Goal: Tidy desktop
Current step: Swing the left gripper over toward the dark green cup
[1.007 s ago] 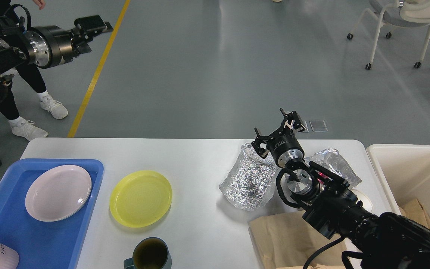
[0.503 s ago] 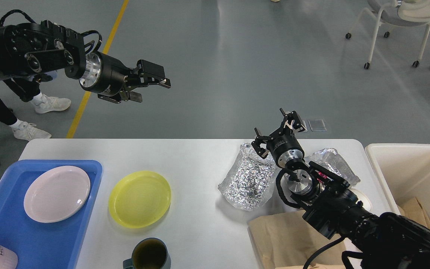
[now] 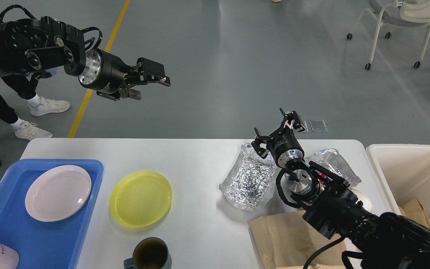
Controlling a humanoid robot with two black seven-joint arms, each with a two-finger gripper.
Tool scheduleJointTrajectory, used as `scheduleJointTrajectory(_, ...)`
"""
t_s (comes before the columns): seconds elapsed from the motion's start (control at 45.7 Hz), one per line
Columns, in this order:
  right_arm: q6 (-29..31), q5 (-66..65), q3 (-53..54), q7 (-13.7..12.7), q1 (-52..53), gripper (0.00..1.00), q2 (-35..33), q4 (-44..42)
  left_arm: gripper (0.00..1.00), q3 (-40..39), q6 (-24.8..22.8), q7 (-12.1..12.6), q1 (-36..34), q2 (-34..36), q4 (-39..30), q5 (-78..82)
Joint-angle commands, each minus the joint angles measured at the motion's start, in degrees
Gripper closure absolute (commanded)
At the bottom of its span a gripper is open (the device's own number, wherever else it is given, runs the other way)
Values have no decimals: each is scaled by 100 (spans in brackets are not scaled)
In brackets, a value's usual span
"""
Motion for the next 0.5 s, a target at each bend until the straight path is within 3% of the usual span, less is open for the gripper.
scheduleJointTrajectory(0.0, 0, 0, 0, -1, 0, 0, 0, 1, 0, 8, -2, 0, -70, 30, -9, 0)
scheduleJointTrajectory(0.241, 0, 0, 0, -1, 0, 0, 0, 1, 0, 131, -20, -9, -97, 21, -26, 0)
scheduleJointTrajectory(0.394, 0, 0, 0, -1, 0, 0, 0, -8, 0, -53, -502, -9, -115, -58, -536, 17)
scheduleJointTrajectory(0.482, 0, 0, 0, -1, 0, 0, 0, -8, 0, -176, -486, -18, -62, -76, -580, 17)
